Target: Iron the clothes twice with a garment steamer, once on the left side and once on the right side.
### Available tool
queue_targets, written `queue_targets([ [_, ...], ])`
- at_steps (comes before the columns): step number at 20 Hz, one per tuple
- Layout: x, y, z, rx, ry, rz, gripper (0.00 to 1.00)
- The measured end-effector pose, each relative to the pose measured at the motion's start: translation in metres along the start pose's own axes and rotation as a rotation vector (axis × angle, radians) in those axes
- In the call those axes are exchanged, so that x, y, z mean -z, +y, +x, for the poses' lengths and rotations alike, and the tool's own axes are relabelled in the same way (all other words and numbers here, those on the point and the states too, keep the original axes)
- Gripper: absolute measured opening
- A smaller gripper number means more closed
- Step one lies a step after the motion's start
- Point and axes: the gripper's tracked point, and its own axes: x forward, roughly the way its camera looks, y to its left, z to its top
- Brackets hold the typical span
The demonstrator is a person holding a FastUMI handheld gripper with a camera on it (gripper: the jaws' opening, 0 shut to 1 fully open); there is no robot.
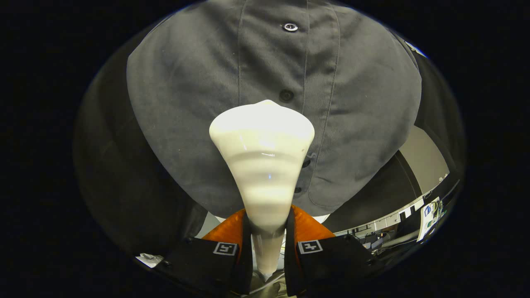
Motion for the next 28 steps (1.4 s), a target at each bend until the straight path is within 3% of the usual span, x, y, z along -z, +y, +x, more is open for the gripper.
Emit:
queue_targets([
  [12,0.043,0.008,0.012,-0.031,0.08,-0.02,0.39],
  [23,0.117,0.009,0.037,-0.045,0.192,0.037,0.4],
  [28,0.103,-0.002,0.016,-0.059,0.159,0.099,0.39],
])
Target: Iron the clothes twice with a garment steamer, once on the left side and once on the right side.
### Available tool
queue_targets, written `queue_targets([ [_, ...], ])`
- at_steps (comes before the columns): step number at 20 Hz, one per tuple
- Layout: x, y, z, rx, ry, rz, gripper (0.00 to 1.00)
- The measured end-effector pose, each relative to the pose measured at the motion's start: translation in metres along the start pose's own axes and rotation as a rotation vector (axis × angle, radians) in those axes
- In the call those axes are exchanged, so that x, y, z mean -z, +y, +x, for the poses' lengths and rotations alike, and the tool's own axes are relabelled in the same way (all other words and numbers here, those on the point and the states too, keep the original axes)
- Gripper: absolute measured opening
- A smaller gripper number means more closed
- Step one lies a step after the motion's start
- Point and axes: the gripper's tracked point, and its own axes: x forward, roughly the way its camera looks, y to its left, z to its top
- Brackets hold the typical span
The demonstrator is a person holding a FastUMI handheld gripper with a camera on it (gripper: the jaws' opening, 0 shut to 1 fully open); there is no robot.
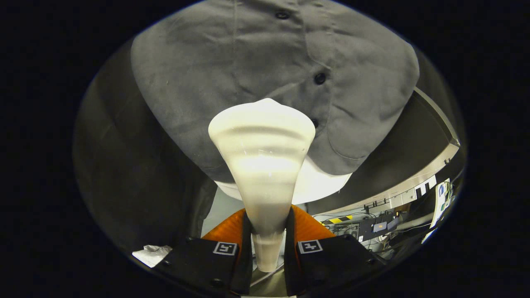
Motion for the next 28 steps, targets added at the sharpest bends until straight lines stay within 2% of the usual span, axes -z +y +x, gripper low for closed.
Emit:
queue_targets([
  [6,-0.046,-0.03,-0.065,-0.014,-0.136,0.035,0.39],
  [9,-0.054,-0.069,-0.091,-0.015,-0.214,0.051,0.39],
  [15,-0.11,-0.101,-0.185,-0.055,-0.385,0.046,0.39],
  [20,-0.147,-0.147,-0.254,-0.043,-0.518,0.047,0.39],
  [28,-0.153,-0.23,-0.341,-0.042,-0.701,0.063,0.39],
])
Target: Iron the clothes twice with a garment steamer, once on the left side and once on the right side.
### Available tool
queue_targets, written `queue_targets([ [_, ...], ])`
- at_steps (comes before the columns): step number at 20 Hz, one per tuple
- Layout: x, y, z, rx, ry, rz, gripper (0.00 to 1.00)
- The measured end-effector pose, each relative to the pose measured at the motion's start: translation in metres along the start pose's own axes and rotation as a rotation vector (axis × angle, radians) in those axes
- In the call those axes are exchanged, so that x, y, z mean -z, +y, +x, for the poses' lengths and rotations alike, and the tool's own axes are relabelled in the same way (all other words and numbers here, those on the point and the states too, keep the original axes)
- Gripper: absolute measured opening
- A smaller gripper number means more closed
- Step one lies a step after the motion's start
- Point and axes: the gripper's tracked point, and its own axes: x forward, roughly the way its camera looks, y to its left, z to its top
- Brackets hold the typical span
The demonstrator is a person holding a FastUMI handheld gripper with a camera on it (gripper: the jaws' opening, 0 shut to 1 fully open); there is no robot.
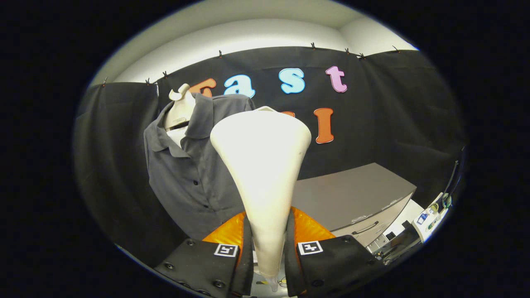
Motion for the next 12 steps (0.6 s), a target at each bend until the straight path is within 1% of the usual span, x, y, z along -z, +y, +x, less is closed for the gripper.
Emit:
queue_targets([
  [2,-0.013,-0.016,-0.008,-0.009,-0.035,-0.007,0.39],
  [5,-0.022,-0.041,-0.016,-0.007,-0.072,0.006,0.39],
  [9,-0.031,-0.067,-0.013,-0.016,-0.106,0.015,0.39],
  [12,-0.038,-0.082,-0.011,-0.014,-0.121,-0.011,0.39],
])
